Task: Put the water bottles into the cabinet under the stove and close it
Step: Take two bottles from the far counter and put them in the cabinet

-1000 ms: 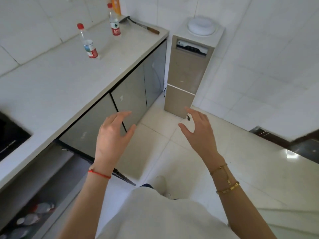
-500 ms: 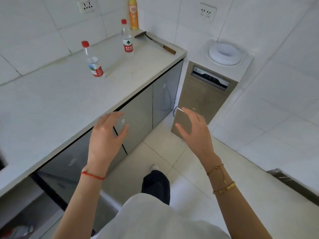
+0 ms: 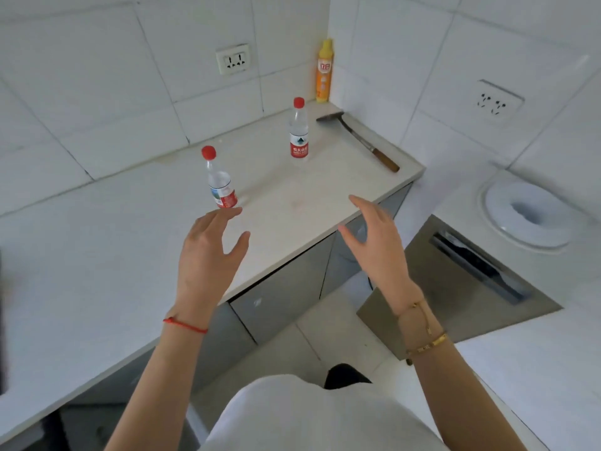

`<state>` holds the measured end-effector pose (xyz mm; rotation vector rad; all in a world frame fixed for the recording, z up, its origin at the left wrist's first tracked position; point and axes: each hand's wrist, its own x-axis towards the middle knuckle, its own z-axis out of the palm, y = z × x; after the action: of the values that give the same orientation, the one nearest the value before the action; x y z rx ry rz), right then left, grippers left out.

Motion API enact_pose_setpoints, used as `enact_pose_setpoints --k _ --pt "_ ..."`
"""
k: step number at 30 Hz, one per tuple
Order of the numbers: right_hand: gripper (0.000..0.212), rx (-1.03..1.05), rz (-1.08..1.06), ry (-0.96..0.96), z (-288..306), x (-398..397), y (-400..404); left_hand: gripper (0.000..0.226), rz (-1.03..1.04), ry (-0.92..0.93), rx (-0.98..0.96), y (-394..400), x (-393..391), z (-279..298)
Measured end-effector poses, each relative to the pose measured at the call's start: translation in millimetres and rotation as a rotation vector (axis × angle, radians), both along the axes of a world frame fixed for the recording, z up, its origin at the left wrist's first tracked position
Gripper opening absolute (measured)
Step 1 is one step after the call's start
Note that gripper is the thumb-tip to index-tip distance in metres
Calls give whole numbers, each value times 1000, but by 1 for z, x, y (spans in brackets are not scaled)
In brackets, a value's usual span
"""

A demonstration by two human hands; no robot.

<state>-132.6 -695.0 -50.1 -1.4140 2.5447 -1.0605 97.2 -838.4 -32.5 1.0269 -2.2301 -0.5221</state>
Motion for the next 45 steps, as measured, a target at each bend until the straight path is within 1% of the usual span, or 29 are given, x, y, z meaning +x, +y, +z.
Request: enact_pose_setpoints --k 10,20,23,28,32,35,40,45 --pt "54 -16 149 7 -13 -81 -121 36 169 -3 -24 -85 -66 -2" --pt "50 -106 299 62 2 -194 -266 41 416 -22 31 -170 -135 -11" --pt "49 -84 323 82 2 -224 -315 46 485 -61 68 -197 -147 -15" --pt "49 12 319 140 -4 -249 -375 44 545 -148 161 -226 -156 -25" --pt "49 126 295 148 -16 -256 -395 40 541 -212 229 -236 -158 -33" --pt "45 191 290 152 -23 -255 -399 38 535 -221 244 -242 -155 -39" --pt "29 150 286 126 -25 -254 -401 36 525 -187 215 -243 -153 -40" --pt "23 71 359 109 -28 -242 -389 37 554 -125 209 -241 -150 -36"
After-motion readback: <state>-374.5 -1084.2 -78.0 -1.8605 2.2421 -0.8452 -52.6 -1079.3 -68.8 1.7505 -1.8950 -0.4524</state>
